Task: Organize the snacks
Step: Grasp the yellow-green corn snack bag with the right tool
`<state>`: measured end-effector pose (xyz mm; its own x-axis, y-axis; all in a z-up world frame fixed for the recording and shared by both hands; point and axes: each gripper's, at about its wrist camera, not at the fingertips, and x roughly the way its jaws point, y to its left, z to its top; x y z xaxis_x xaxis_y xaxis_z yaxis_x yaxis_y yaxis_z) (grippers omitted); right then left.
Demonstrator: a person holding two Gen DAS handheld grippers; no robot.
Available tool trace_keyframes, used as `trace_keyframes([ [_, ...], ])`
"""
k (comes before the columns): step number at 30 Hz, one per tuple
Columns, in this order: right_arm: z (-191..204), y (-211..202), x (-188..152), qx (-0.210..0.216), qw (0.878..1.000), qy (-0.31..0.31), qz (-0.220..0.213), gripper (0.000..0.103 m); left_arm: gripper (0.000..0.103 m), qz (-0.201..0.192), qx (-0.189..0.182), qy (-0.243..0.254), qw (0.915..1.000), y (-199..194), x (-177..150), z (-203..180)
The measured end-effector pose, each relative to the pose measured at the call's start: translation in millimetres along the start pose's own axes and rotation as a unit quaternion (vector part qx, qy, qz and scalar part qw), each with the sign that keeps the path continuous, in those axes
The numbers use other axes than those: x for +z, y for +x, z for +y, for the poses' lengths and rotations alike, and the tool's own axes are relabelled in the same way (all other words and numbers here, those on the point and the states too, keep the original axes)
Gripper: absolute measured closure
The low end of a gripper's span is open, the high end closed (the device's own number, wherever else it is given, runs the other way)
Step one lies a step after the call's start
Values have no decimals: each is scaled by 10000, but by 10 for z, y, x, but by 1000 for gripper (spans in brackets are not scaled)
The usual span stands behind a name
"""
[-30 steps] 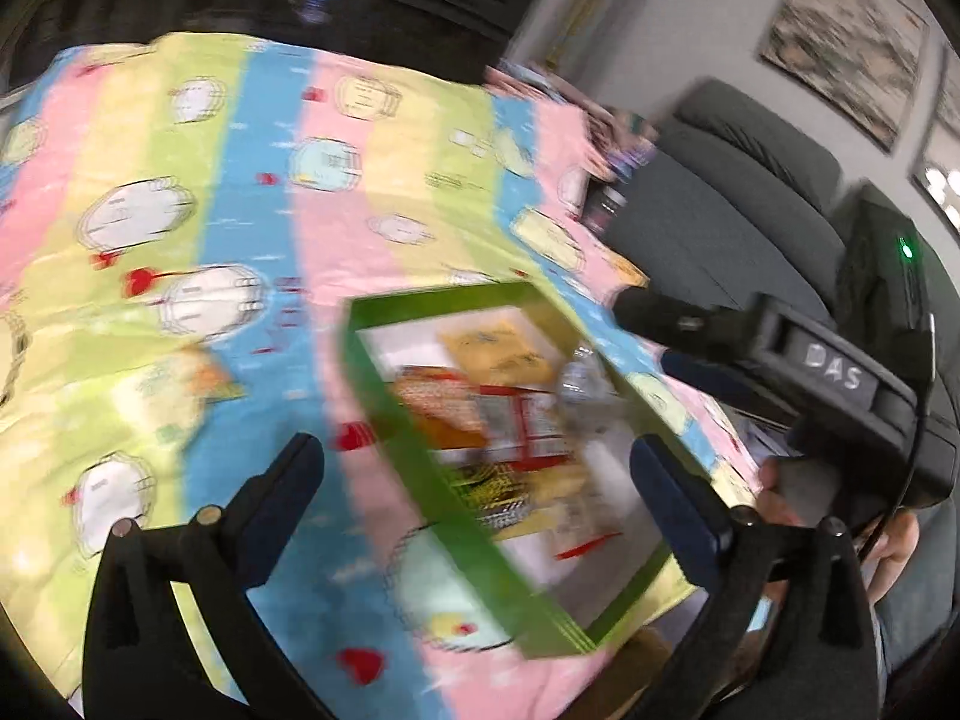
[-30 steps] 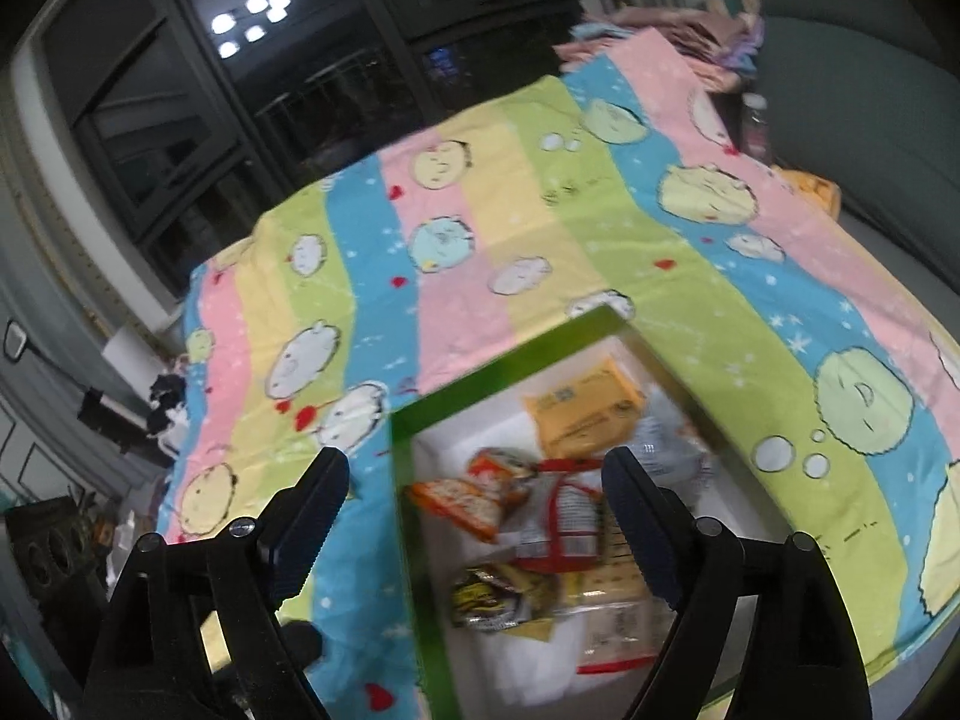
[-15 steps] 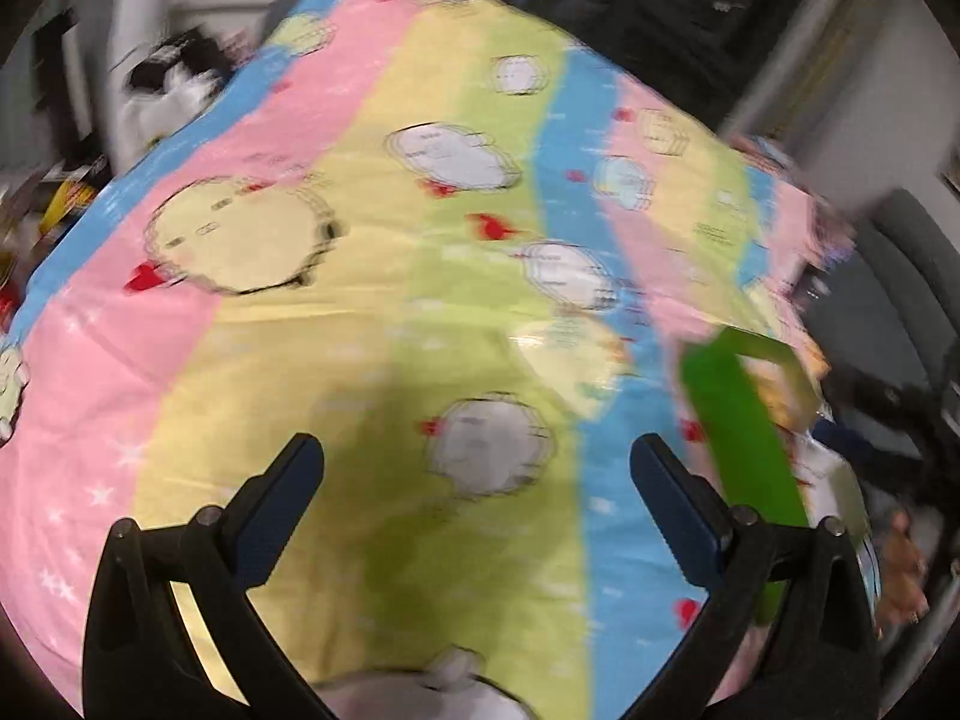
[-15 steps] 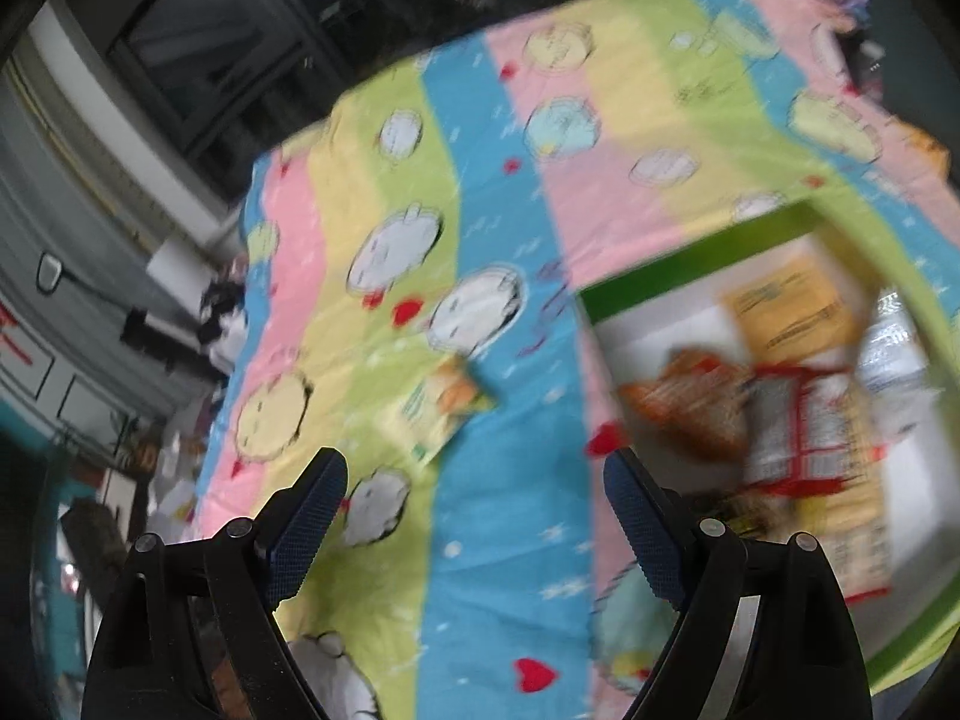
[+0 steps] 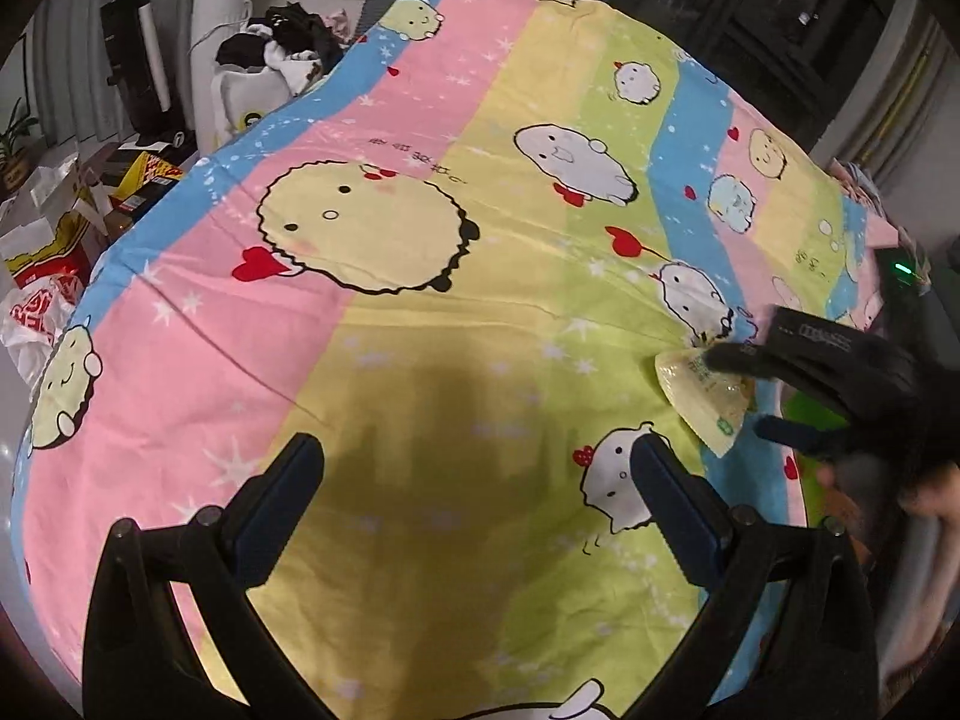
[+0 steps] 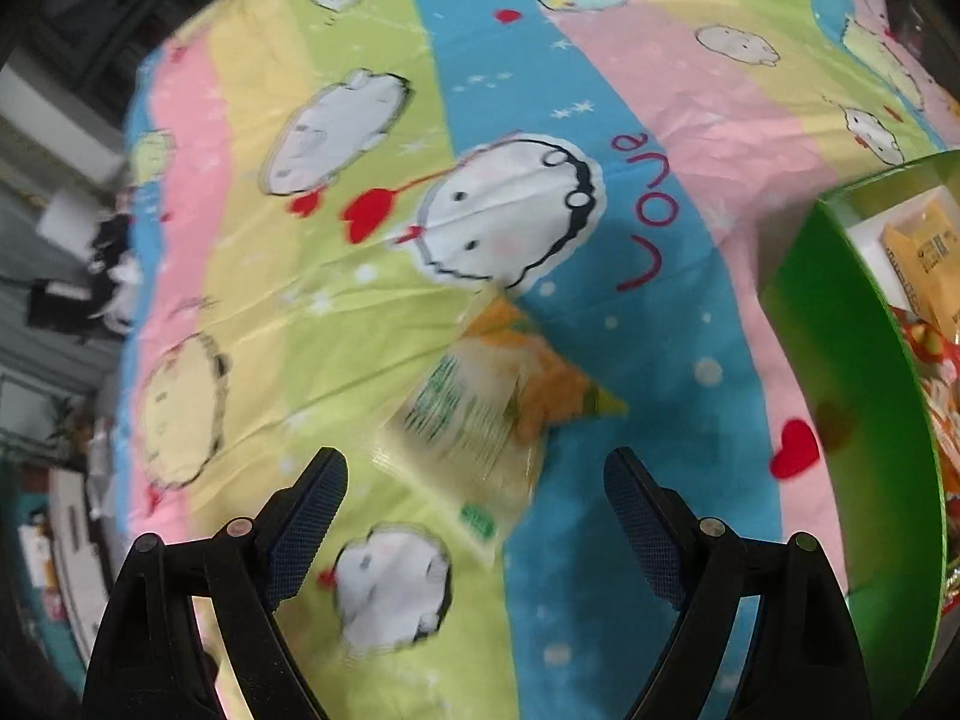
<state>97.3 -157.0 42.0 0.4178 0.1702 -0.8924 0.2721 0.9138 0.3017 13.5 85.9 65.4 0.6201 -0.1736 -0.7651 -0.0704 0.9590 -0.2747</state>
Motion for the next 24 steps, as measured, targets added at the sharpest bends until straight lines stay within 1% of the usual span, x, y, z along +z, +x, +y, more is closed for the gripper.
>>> trace_keyframes([
  [2, 8, 135, 48, -226, 9996, 164, 37, 15, 1, -12, -3, 7, 10000, 3, 1, -20],
  [4, 19, 238, 74, -380, 9991, 196, 32, 15, 1, -6, -37, 24, 10000, 5, 5, -24],
  [6, 62, 301, 83, -602, 9981, 112, -37, 15, 1, -5, -37, 52, 10000, 1, 0, -32],
  [7, 111, 306, 68, -763, 9970, -25, -147, 15, 1, -9, -19, 55, 10000, 0, -4, -33],
  [9, 154, 323, 46, -893, 9956, -172, -221, 18, 1, -5, -3, 59, 10000, 2, -4, -31],
  [10, 164, 315, 39, -910, 9952, -215, -289, 25, 1, -1, -5, 60, 10000, 5, 0, -31],
  [11, 167, 301, 23, -961, 9943, -290, -358, 36, 1, 0, -14, 53, 10000, 5, 1, -29],
  [12, 168, 290, 10, -1034, 9931, -384, -407, 44, 1, 0, -20, 49, 10000, 4, 2, -29],
  [13, 165, 261, -11, -1045, 9920, -522, -474, 54, 1, -1, -21, 49, 10000, 4, 3, -28],
  [14, 168, 251, -15, -971, 9921, -628, -485, 69, 1, -4, -13, 48, 10000, 3, 2, -29],
  [15, 163, 225, -40, -897, 9917, -787, -483, 73, 1, -9, -7, 53, 10000, 3, 3, -29],
  [17, 135, 165, -72, -787, 9909, -962, -511, 86, 1, -4, 6, 68, 10000, 6, 6, -30],
  [20, 136, 119, -112, -598, 9906, -1129, -481, 87, 1, 8, 4, 71, 10000, 8, -4, -40],
  [22, 103, 34, -188, -340, 9913, -1207, -411, 88, 1, 24, -36, 68, 10000, 15, -4, -42],
  [24, 119, -74, -298, -141, 9893, -1392, -417, 88, 1, 40, -54, 57, 10000, 22, -4, -45],
])
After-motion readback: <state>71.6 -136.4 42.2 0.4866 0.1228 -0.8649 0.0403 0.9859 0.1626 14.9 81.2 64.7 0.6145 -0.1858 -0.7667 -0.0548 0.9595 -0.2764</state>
